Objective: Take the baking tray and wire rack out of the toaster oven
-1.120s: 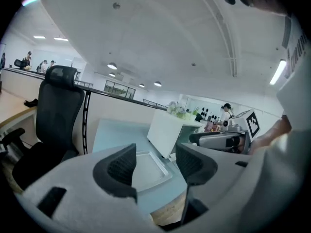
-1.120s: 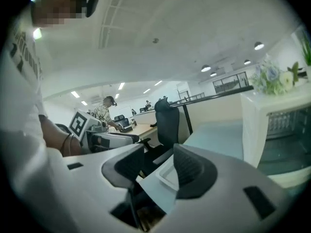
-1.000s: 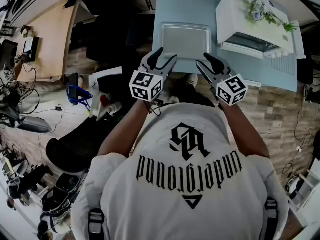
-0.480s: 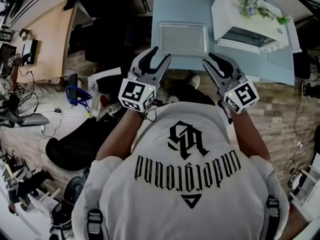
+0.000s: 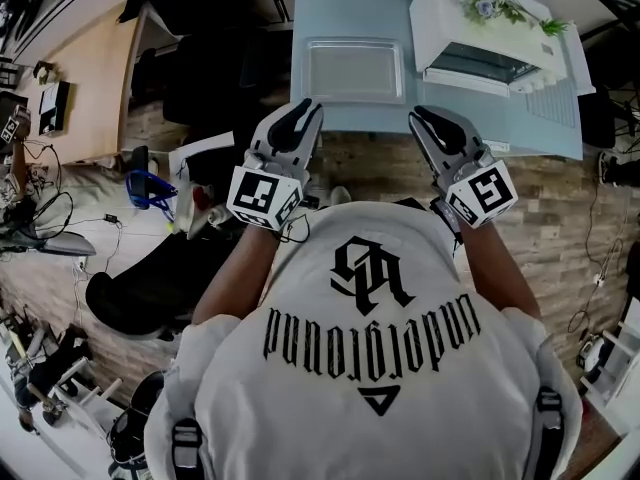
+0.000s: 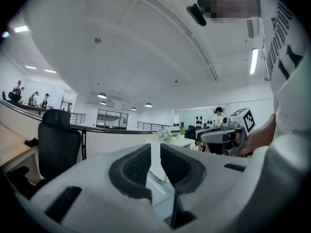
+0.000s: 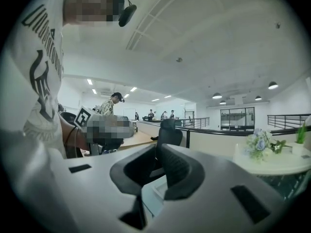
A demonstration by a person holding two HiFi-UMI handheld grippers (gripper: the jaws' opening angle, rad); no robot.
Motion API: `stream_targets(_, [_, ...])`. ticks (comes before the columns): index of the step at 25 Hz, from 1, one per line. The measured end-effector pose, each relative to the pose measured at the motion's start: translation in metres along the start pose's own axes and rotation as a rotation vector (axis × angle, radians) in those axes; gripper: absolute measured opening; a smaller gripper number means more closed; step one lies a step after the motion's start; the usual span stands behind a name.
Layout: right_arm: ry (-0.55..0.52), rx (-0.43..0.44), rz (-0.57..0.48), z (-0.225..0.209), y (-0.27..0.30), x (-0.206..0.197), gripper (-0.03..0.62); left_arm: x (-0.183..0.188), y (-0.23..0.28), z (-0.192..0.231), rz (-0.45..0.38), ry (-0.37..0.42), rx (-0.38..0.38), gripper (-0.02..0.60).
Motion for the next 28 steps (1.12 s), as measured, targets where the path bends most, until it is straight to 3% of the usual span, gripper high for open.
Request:
stream_targets(8, [-0.005, -0.011, -0.029, -0.007, -0.055, 0.005, 0.003, 0.0, 0.011, -0.054, -0.026, 0.016, 0.014, -0.002])
stream_targets(14, [0.009, -0.027, -0.044, -0.013, -0.115, 0.007, 0.005, -0.005, 0.013, -0.112, -0.048, -0.003, 0.045, -0.002])
stream_targets(28, [-0.024, -0.026, -0.077, -0.008, -0.271, 0.016, 0.005, -0.016, 0.009, -0.257, -0.037, -0.006, 0.025, -0.003])
Point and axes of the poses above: the fingertips, and each gripper's own axes: y forward along the fingers, z to its left, x out of its top, the point moved 5 cm from there along -y, backward along the fingers, and after that the axes turned 12 degrees about -z, right-handed, at the moved point
